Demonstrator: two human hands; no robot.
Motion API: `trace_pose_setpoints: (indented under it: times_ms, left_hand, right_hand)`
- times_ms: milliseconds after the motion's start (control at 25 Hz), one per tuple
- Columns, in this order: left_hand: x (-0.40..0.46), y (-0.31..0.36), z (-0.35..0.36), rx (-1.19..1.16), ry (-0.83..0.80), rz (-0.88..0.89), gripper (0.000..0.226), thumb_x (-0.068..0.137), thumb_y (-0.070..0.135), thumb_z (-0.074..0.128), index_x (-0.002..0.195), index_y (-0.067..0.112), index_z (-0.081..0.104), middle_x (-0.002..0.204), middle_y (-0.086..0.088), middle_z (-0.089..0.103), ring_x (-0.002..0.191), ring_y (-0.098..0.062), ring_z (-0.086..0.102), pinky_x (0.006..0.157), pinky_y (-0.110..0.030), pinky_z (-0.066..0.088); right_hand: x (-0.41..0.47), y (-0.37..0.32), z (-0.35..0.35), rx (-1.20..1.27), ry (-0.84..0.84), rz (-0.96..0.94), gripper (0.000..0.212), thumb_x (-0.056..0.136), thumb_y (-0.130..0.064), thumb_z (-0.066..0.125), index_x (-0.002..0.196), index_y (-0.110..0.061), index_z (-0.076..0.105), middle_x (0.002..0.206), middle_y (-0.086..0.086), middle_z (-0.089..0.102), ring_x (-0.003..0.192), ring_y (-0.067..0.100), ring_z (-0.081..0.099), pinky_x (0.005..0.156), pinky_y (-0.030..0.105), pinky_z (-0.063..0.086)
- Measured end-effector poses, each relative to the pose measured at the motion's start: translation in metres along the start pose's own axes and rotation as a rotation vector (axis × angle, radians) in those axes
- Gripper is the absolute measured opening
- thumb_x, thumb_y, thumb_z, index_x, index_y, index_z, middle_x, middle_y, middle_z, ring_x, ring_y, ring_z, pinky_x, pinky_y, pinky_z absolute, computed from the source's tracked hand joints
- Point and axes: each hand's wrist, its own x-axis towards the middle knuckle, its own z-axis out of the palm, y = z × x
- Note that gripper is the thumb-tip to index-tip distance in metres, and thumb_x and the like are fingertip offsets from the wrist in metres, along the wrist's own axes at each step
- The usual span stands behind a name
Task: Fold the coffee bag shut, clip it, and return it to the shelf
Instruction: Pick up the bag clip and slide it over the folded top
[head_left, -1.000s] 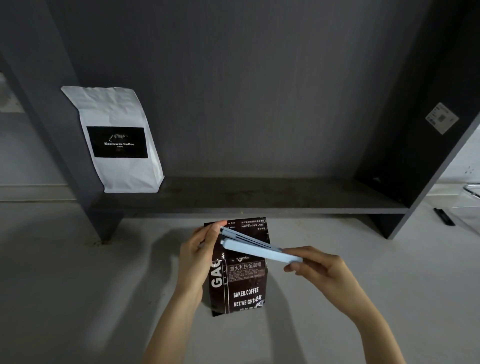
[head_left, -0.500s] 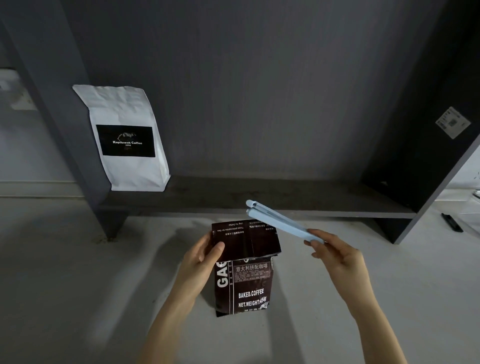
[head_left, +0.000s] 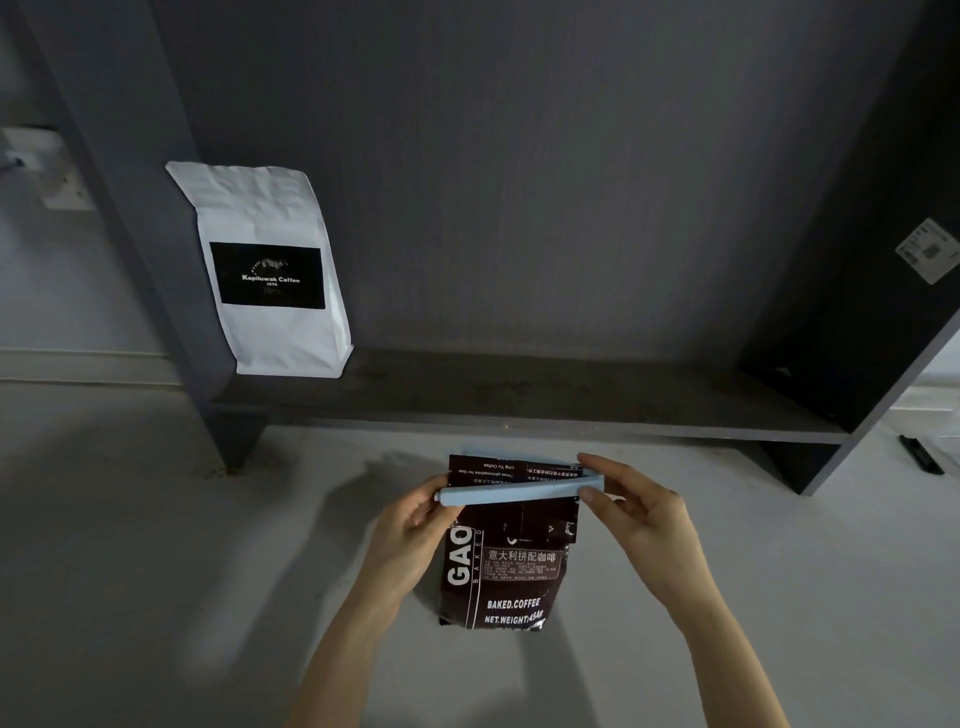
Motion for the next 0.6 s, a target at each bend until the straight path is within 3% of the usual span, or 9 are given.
trace_pose_setpoints:
  times_ms: [80, 240, 360, 520, 600]
  left_hand:
    - [0.0, -0.002, 0.0, -0.018, 0.023, -0.01, 0.022, 0.083, 0.014, 0.057, 0.083, 0.035, 0.063, 0.075, 0.024, 0.072, 0.08, 0.012, 0.063, 0.067, -0.002, 0.045]
    - [0.001, -0.001, 0.002, -0.033, 0.031, -0.015, 0.021, 0.082, 0.016, 0.059, 0.08, 0.036, 0.064, 0.072, 0.028, 0.071, 0.08, 0.011, 0.063, 0.067, -0.002, 0.046]
    - [0.0, 0.001, 0.002, -0.037, 0.032, -0.01, 0.022, 0.081, 0.015, 0.06, 0.08, 0.037, 0.064, 0.075, 0.022, 0.071, 0.079, 0.011, 0.063, 0.066, -0.002, 0.045]
    - [-0.001, 0.004, 0.002, -0.058, 0.043, 0.003, 0.021, 0.082, 0.011, 0.059, 0.086, 0.032, 0.063, 0.083, 0.019, 0.066, 0.074, 0.014, 0.062, 0.063, 0.0, 0.045]
    - [0.0, 0.005, 0.002, -0.045, 0.028, 0.003, 0.021, 0.082, 0.011, 0.059, 0.093, 0.028, 0.064, 0.082, 0.022, 0.067, 0.076, 0.013, 0.063, 0.064, 0.0, 0.045]
  right_hand:
    - [0.001, 0.002, 0.005, 0.051, 0.022, 0.023, 0.031, 0.081, -0.013, 0.061, 0.091, -0.042, 0.061, 0.095, -0.006, 0.068, 0.082, 0.018, 0.064, 0.073, 0.022, 0.054]
    - [0.003, 0.001, 0.014, 0.177, 0.039, 0.061, 0.025, 0.083, -0.007, 0.058, 0.1, -0.024, 0.063, 0.091, -0.001, 0.067, 0.07, -0.003, 0.065, 0.059, 0.009, 0.051]
    - [0.003, 0.0, 0.018, 0.218, 0.037, 0.063, 0.024, 0.083, -0.004, 0.057, 0.095, -0.023, 0.063, 0.088, -0.001, 0.066, 0.066, -0.009, 0.063, 0.055, 0.005, 0.048]
    - [0.004, 0.002, 0.019, 0.191, 0.044, 0.045, 0.028, 0.083, -0.005, 0.057, 0.085, -0.033, 0.062, 0.088, -0.003, 0.066, 0.069, -0.001, 0.064, 0.062, 0.013, 0.053]
    - [0.004, 0.002, 0.018, 0.151, 0.041, 0.03, 0.03, 0.083, -0.006, 0.058, 0.083, -0.036, 0.061, 0.088, -0.005, 0.066, 0.076, 0.009, 0.063, 0.073, 0.029, 0.053]
